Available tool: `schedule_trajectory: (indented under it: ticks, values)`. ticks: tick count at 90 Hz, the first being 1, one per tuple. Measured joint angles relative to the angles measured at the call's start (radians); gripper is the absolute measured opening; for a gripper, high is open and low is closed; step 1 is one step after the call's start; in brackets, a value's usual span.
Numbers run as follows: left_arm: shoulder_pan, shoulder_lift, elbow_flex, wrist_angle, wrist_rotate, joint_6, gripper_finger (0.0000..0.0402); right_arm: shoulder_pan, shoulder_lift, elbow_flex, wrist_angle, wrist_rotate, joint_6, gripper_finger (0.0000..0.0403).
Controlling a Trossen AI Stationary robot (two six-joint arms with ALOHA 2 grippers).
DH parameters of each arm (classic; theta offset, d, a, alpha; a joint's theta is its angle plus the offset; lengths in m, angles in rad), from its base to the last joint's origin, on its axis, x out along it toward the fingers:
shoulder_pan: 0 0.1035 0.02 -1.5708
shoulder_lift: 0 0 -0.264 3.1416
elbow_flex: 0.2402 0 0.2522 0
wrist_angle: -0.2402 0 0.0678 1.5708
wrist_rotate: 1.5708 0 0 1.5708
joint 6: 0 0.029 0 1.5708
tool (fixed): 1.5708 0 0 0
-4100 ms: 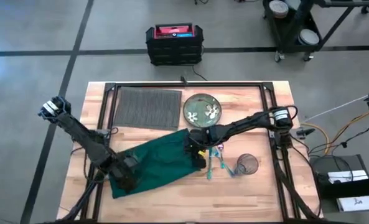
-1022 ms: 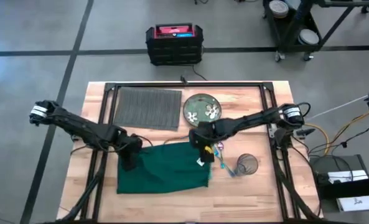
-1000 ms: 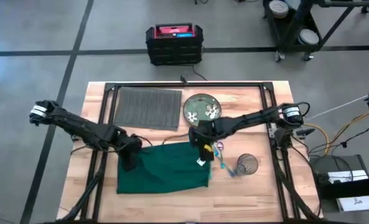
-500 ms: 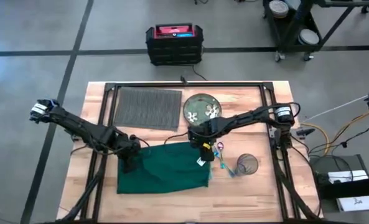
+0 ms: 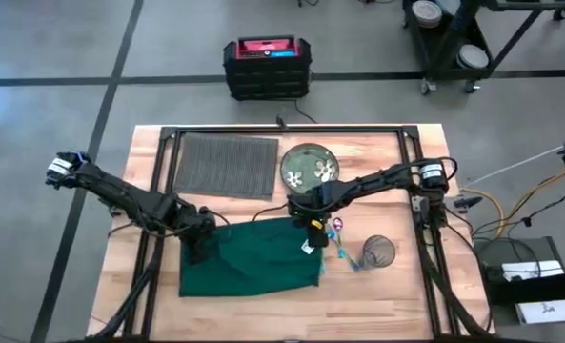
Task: Set table place
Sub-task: Fold the green napkin
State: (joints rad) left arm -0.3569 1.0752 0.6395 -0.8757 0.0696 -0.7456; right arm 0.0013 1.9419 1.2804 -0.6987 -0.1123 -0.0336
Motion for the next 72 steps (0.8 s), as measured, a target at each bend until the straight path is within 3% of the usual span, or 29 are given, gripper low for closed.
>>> schedule_trajectory:
  ticks: [23,46,55,72]
  values:
    - [-0.008,-0.002,0.002,-0.008,0.026,-0.043,0.0,0.011,-0.049,0.042,-0.112,0.001,-0.005,0.0003]
    - [-0.103,-0.002,0.095,-0.103,-0.023,-0.192,0.0,0.031,-0.135,0.066,-0.098,0.032,-0.005,0.0]
    - [-0.137,-0.002,0.126,-0.154,-0.065,-0.259,0.0,0.036,-0.152,0.066,-0.094,0.108,-0.013,0.0]
    - [-0.157,0.02,0.152,-0.358,-0.157,-0.433,0.0,0.046,-0.165,0.064,-0.071,0.358,-0.029,0.0]
